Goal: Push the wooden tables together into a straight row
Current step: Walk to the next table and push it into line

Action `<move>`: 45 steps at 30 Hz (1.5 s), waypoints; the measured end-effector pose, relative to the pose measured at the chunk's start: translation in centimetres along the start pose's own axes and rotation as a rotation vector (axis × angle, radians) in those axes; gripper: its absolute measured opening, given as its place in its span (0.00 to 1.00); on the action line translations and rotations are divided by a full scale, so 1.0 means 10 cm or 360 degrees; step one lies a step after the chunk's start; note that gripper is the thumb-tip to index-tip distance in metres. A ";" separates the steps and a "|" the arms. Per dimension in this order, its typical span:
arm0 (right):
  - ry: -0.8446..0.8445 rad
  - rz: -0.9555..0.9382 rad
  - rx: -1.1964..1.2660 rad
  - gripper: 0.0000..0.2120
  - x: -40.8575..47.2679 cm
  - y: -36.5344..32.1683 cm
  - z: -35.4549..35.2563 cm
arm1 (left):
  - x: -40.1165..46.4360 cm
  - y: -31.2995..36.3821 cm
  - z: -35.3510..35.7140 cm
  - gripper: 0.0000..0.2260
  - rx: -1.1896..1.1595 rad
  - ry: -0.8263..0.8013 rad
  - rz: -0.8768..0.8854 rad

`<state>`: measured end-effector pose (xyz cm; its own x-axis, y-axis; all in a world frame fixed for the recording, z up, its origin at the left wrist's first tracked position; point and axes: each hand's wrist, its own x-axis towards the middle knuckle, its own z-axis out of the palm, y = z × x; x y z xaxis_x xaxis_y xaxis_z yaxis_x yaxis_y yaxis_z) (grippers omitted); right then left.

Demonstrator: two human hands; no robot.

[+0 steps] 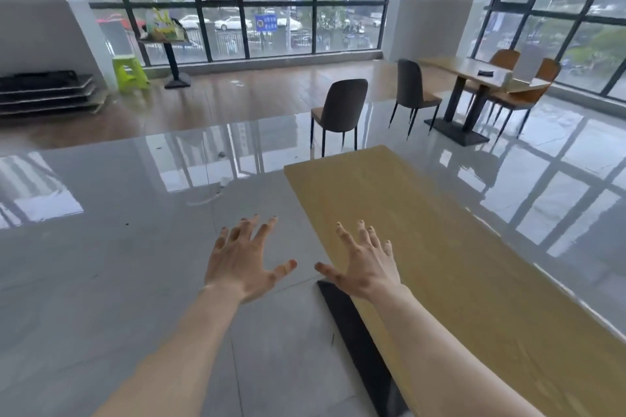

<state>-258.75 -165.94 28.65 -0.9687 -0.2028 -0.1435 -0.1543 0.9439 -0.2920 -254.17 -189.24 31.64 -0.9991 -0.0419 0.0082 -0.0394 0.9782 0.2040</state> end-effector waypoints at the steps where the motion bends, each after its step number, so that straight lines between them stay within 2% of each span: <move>1: -0.0003 -0.0006 -0.0004 0.48 0.31 -0.07 -0.07 | 0.29 -0.08 -0.04 0.42 -0.0006 -0.0017 -0.0001; 9: 0.0027 0.0053 0.0001 0.47 2.82 -0.46 -0.18 | 2.79 -0.91 0.02 0.42 -0.0071 -0.0063 0.0026; 16: -0.0013 0.0298 0.0020 0.47 5.10 -0.84 -0.16 | 5.34 -1.65 0.11 0.41 -0.0074 -0.0129 0.0276; 22: 0.0051 0.0509 0.0054 0.46 6.67 -0.87 -0.45 | 7.26 -1.75 -0.01 0.41 -0.0038 -0.0237 0.0504; 28: 0.0139 0.0858 0.0152 0.46 7.99 -0.37 -0.32 | 9.05 -1.43 0.30 0.41 0.0037 -0.0298 0.0863; 34: 0.0274 0.1287 0.0376 0.46 8.95 0.31 -0.39 | 10.56 -0.67 0.55 0.41 0.0210 -0.0366 0.1310; 39: 0.0369 0.1702 0.0504 0.46 8.98 0.72 -0.61 | 11.26 0.30 0.67 0.42 0.0229 -0.0390 0.1807; 43: 0.0524 0.2084 0.0557 0.46 8.70 0.99 -0.69 | 11.41 1.08 0.92 0.43 0.0191 -0.0401 0.2262; 45: 0.0584 0.2321 0.0587 0.46 8.53 1.03 -0.68 | 11.35 1.48 1.10 0.44 0.0131 -0.0487 0.2502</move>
<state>-344.24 -171.77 19.82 -0.2325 0.9296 -0.2858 0.9356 0.1335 -0.3269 -368.37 -177.28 24.77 -0.0120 0.9991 -0.0402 0.9911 0.0172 0.1319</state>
